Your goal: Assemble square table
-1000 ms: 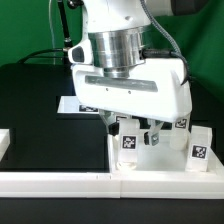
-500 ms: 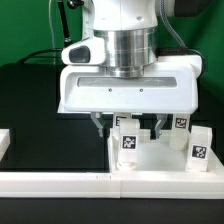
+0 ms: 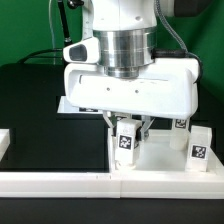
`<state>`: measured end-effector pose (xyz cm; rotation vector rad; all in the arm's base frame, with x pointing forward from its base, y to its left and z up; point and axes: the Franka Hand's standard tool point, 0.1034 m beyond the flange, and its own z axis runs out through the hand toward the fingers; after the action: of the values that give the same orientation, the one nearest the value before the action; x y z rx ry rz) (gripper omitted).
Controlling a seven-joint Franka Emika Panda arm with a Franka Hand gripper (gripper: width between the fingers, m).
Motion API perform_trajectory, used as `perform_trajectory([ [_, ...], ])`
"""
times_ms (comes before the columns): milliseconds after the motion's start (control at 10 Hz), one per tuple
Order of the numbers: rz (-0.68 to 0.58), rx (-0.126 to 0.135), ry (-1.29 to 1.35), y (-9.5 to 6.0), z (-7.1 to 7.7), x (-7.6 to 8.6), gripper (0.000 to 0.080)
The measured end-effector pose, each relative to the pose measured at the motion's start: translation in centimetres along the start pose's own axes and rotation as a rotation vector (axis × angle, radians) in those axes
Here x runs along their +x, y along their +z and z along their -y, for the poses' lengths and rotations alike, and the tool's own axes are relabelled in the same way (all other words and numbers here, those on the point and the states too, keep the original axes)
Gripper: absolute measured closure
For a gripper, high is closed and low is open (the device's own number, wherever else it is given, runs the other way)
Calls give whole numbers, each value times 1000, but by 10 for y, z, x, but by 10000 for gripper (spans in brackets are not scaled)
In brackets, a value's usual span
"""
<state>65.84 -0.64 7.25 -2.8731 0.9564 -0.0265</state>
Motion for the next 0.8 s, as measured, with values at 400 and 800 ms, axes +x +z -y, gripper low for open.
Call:
perform_trajectory([
  [400, 47, 46, 739, -1, 3, 1, 512],
  [800, 61, 89, 1008, -1, 5, 6, 495],
])
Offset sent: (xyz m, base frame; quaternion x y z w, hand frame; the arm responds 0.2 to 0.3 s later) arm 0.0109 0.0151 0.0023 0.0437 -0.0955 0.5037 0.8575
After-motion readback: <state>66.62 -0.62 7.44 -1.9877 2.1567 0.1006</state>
